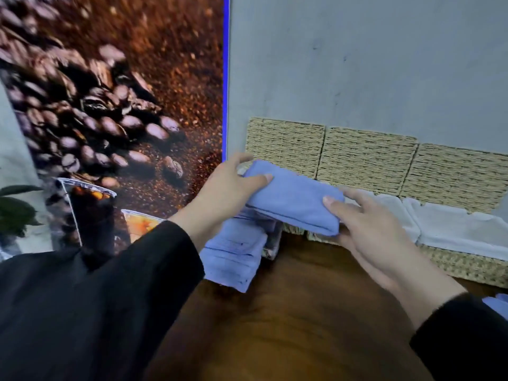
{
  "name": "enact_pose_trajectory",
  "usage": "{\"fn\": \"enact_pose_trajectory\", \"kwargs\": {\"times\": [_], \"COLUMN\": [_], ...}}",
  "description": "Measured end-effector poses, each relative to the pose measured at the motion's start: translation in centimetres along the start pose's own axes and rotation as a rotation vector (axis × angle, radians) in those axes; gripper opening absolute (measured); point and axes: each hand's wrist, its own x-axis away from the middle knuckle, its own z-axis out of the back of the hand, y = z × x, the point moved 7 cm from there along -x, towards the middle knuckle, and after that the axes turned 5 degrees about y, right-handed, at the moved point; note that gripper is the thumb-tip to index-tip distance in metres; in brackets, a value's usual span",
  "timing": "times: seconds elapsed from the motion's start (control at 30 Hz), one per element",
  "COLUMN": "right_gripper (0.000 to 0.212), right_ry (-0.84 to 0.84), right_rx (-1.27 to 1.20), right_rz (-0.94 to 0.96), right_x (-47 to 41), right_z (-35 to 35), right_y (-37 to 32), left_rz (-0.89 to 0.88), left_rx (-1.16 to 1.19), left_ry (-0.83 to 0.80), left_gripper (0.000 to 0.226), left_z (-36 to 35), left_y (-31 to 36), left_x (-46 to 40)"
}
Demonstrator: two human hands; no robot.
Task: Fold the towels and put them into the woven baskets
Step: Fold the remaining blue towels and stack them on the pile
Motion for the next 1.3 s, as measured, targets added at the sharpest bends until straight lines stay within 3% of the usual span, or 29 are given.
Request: {"fn": "enact_pose_trajectory", "kwargs": {"times": [0.1,0.23,0.33,0.4,0.47,0.53,0.63,0.73,0.8,0.9,1.03,1.2,1.3], "right_gripper": [0.049,0.031,0.027,0.032,0.034,0.037,0.054,0.071,0.065,0.052,0.06,0.049,0.044], "right_ry": [0.023,0.024,0.016,0.066,0.132,0.024,-0.288,-0.361,-0.358,-0.301,-0.157,-0.014,0.042], "right_rx": [0.058,0.211,0.708,0.978,0.952,0.892,0.92,1.029,1.016,0.932,0.799,0.668,0.673], "right_rz": [0.004,0.011,0.089,0.266,0.56,0.714,0.514,0.46,0.459,0.47,0.55,0.555,0.51], "right_x": [-4.2,-8.9,-10.7,-10.9,-10.1,-9.3,-9.0,-8.9,-8.9,-8.7,-8.1,-4.4,-0.2], "right_z": [-4.3,-8.0,-8.2,-7.9,-7.9,-8.7,-9.7,-9.9,-10.1,-9.8,-7.7,-3.0,0.7], "right_y": [-0.4,0.4,2.5,3.4,2.6,2.0,4.5,6.0,5.9,4.7,1.5,0.8,3.3], "left_rz": [0.103,0.086,0.08,-0.043,-0.302,-0.423,-0.372,-0.294,-0.274,-0.267,-0.333,-0.479,-0.561], "left_rx": [-0.051,-0.207,-0.473,-0.682,-0.699,-0.687,-0.861,-0.901,-0.89,-0.863,-0.811,-0.529,-0.322], "left_ry": [0.005,-0.001,-0.088,-0.033,0.0,-0.134,-0.378,-0.493,-0.506,-0.463,-0.331,-0.015,0.062], "left_gripper": [0.066,0.043,0.034,0.033,0.034,0.038,0.044,0.049,0.049,0.051,0.048,0.033,0.022], "left_z": [2.8,3.8,2.7,2.2,1.1,-0.6,-2.5,-2.5,-2.5,-2.3,-1.5,-2.1,-5.6], "left_y": [-2.9,-5.7,-7.5,-7.4,-5.3,-4.4,-6.1,-7.6,-8.0,-7.2,-3.9,1.4,3.7], "left_x": [-5.0,-9.2,-9.8,-9.4,-7.9,-6.3,-5.0,-5.0,-5.0,-5.3,-5.3,-2.1,2.5]}}
